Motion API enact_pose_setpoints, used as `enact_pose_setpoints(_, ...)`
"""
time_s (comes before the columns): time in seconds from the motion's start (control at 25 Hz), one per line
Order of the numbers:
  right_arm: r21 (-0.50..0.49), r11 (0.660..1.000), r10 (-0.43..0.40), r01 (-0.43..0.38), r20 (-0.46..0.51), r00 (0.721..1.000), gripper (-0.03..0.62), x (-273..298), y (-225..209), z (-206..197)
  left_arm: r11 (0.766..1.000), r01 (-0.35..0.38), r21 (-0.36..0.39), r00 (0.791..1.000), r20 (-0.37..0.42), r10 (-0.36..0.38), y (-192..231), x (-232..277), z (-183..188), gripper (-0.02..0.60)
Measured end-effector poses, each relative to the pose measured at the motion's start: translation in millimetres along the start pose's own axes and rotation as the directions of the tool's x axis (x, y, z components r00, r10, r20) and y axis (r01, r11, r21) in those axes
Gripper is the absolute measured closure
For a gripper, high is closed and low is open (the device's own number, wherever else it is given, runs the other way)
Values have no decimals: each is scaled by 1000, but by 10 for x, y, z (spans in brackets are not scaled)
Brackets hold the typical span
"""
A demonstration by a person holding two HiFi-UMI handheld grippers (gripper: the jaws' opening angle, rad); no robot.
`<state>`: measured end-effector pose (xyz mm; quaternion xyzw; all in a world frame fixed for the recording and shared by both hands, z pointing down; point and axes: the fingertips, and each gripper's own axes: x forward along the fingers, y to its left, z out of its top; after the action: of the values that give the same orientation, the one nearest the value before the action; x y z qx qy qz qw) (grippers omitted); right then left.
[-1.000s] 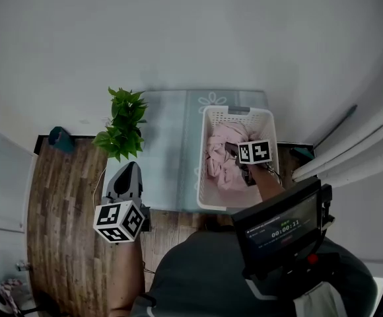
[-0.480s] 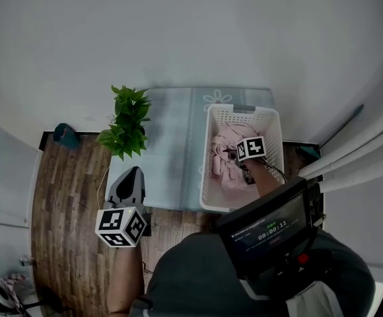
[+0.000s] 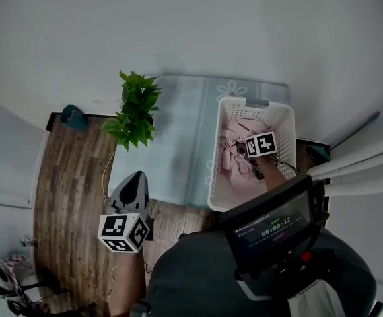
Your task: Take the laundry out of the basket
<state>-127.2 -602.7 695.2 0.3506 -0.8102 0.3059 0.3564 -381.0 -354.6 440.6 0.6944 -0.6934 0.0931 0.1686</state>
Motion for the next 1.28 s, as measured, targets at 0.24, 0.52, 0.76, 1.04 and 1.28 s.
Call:
enact_pose_setpoints(0.24,87,996,-21,12,97,995,260,37,-84,65,1000,-4,-18,1000,-18,3,-34,29,-111,572)
enact_pose_setpoints(0.52,130,989,-90,69,161,983,336,-48,-66,136,1000,0,5,1000,16,0,-50,-16,18,572)
enact_pose_setpoints(0.76,99,990,-127,104,273,953,342,-342,35,281,1000,3,20,998,64,-4,-31,-99,168,572)
enact_pose_setpoints(1.04,50,996,-90,76,422,902,347,-798,257,530,999,19,26,994,112,-22,-40,-172,288,572)
enact_pose_setpoints(1.28,-9,998,-46,63,577,815,347,-1456,476,826,998,46,38,989,136,-51,-116,-156,393,572)
